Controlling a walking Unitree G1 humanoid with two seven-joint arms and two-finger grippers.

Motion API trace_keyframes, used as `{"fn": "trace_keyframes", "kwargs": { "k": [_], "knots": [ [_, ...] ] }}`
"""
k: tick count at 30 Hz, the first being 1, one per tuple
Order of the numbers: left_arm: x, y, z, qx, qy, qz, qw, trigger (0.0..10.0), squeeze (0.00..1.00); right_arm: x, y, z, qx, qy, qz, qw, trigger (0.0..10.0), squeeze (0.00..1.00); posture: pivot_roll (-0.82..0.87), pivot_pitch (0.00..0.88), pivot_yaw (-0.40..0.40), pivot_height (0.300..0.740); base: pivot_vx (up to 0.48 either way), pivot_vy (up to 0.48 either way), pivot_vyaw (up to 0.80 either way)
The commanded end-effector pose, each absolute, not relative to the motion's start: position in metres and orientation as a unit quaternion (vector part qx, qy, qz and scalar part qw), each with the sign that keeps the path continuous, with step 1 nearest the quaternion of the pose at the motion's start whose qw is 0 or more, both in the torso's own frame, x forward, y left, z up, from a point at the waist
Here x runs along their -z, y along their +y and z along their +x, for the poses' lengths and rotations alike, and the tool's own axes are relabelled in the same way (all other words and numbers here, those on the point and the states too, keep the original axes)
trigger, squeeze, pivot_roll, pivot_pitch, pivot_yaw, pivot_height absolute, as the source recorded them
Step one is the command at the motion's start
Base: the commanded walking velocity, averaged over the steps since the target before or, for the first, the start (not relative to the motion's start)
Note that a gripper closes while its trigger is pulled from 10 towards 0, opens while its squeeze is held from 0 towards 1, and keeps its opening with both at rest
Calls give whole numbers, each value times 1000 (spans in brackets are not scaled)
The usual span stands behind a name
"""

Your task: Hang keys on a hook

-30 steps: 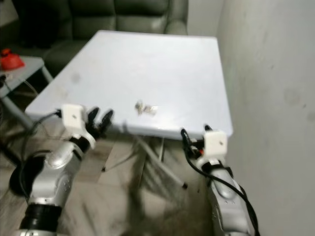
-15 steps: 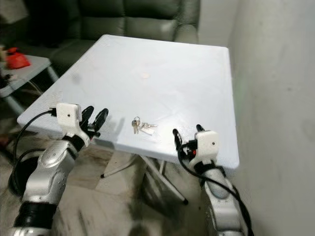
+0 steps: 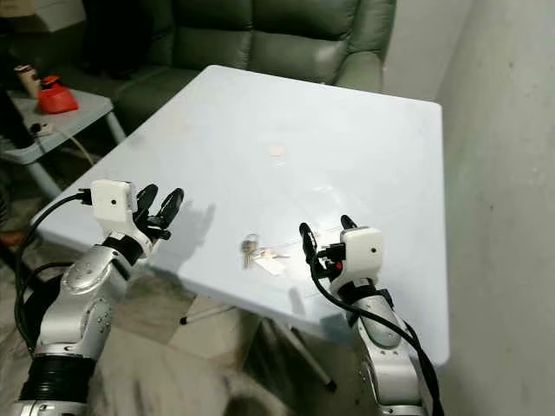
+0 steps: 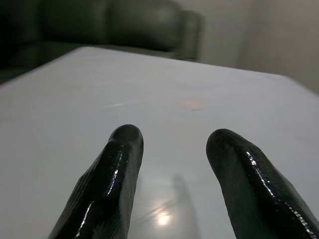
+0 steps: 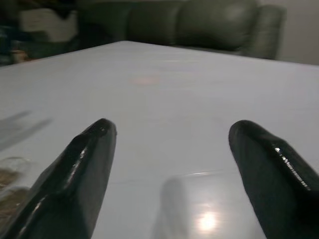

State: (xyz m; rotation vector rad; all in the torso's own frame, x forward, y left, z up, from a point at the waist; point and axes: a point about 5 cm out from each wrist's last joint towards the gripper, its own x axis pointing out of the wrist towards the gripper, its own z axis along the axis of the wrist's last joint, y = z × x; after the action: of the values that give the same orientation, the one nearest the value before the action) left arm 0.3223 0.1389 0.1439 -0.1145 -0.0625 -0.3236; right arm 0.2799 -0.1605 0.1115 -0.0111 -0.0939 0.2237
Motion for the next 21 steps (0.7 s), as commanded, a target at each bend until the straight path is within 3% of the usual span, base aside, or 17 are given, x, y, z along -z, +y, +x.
{"fn": "trace_keyframes", "kwargs": {
  "k": [1, 8, 21],
  "knots": [
    [-147, 149, 322, 143, -42, -39, 988, 10000, 0, -115, -156, 281, -116, -57, 1, 992, 10000, 0, -31, 29, 22, 740, 0, 0, 0],
    [-141, 143, 311, 180, -54, -12, 982, 10000, 0, -121, -157, 285, -160, -65, -62, 983, 10000, 0, -28, 45, 13, 740, 0, 0, 0],
    [-137, 140, 304, 183, -57, -13, 981, 10000, 0, -133, -165, 298, -182, -75, -92, 976, 10000, 0, -8, 59, -13, 740, 0, 0, 0]
  ]
}}
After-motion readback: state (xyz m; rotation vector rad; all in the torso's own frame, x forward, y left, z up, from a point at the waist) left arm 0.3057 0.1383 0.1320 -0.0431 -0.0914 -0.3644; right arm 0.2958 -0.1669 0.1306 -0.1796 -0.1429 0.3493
